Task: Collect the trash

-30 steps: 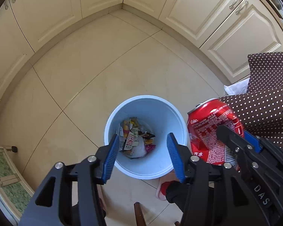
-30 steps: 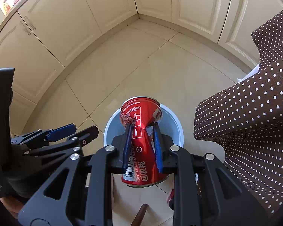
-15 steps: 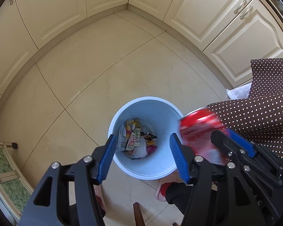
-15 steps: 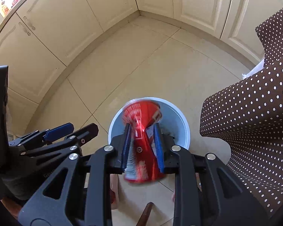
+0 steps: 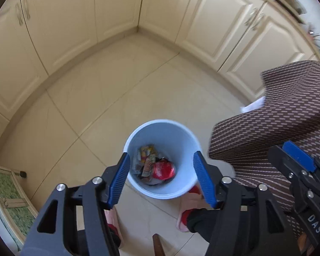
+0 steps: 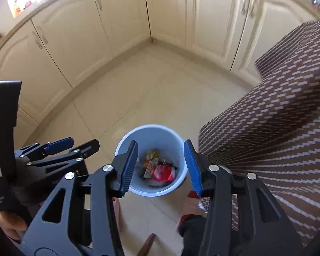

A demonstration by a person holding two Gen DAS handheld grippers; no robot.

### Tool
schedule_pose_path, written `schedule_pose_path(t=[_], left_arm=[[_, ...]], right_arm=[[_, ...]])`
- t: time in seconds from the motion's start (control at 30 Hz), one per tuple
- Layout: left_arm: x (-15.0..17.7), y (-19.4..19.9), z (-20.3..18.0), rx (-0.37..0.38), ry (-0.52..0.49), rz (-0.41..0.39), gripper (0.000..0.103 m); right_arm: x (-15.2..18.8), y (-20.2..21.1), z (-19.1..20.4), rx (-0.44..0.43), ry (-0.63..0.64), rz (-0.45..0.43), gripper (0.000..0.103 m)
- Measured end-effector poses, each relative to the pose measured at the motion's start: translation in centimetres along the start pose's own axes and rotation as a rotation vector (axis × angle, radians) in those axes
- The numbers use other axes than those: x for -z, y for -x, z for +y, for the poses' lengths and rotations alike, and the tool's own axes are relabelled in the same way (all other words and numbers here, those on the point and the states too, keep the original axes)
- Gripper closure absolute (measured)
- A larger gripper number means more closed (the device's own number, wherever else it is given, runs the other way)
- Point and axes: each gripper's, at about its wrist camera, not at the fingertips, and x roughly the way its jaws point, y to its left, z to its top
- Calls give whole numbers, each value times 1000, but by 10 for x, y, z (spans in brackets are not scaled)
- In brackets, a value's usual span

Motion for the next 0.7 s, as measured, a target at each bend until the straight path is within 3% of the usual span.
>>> schedule_pose_path(t=[0.3,0.53,0.7], left_arm=[[40,140,-56,40,-89,-240,25],[76,227,-94,13,-168,-403,22],[97,277,-116,6,-220,-506,14]], right_arm=[[21,132,-4,56,8,-213,51],[49,223,-23,106,-18,-378,43],[73,284,-34,142,-38,-480,33]])
